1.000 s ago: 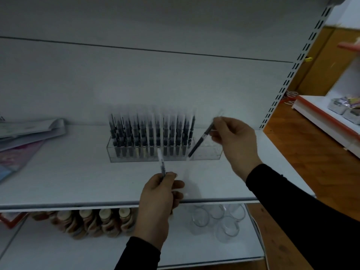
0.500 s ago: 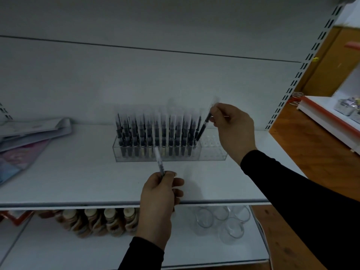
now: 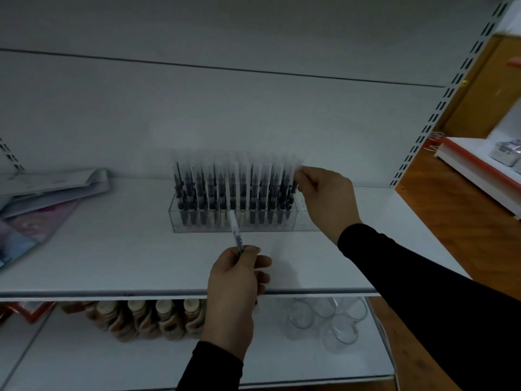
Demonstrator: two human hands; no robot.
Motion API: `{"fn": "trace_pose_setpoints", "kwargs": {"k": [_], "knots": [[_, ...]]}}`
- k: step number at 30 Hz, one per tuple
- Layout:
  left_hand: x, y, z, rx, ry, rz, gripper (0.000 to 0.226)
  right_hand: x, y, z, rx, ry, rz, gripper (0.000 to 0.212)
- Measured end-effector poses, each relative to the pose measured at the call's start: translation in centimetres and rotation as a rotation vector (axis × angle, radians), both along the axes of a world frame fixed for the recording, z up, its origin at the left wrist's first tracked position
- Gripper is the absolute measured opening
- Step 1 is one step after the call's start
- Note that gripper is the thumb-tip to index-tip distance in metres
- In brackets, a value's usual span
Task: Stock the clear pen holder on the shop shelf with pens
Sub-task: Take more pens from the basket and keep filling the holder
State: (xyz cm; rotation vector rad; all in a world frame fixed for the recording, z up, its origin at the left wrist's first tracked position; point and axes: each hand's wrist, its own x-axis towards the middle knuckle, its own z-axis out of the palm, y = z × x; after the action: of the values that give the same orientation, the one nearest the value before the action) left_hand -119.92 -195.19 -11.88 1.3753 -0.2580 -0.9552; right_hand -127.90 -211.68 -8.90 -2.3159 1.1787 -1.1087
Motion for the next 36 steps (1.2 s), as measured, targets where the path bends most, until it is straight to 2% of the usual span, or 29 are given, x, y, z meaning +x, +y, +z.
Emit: {"fn": "trace_pose_setpoints", "kwargs": {"k": [14, 21, 24, 28, 32, 36], "knots": [[-0.3, 0.0, 0.1, -0.023, 0.014, -0.034, 0.013, -1.8, 2.3, 0.2, 0.103, -0.034, -0.051, 0.023], [-0.6, 0.0, 0.2, -0.033, -0.035, -0.116, 0.016, -1.8, 5.1, -0.6, 0.538, -0.072, 0.215, 0.031], [-0.7, 0.2, 0.5, -0.064, -0.064, -0.192, 0.019, -1.4, 6.2, -0.7, 0.647, -0.095, 0.326, 0.028], [-0.8, 0.4, 1.0, -0.099, -0.11, -0.244, 0.019, -1.6, 7.1, -0.2, 0.682, -0.186, 0.416, 0.022], [-1.4, 0.7, 1.1, -0.085, -0.171, -0.269, 0.018, -2.2, 7.2, 0.1, 0.679, -0.252, 0.401, 0.019], [-2.3, 1.0, 1.2, -0.07, -0.225, -0.306, 0.017, -3.0, 7.7, 0.4, 0.671, -0.233, 0.367, 0.022]]}}
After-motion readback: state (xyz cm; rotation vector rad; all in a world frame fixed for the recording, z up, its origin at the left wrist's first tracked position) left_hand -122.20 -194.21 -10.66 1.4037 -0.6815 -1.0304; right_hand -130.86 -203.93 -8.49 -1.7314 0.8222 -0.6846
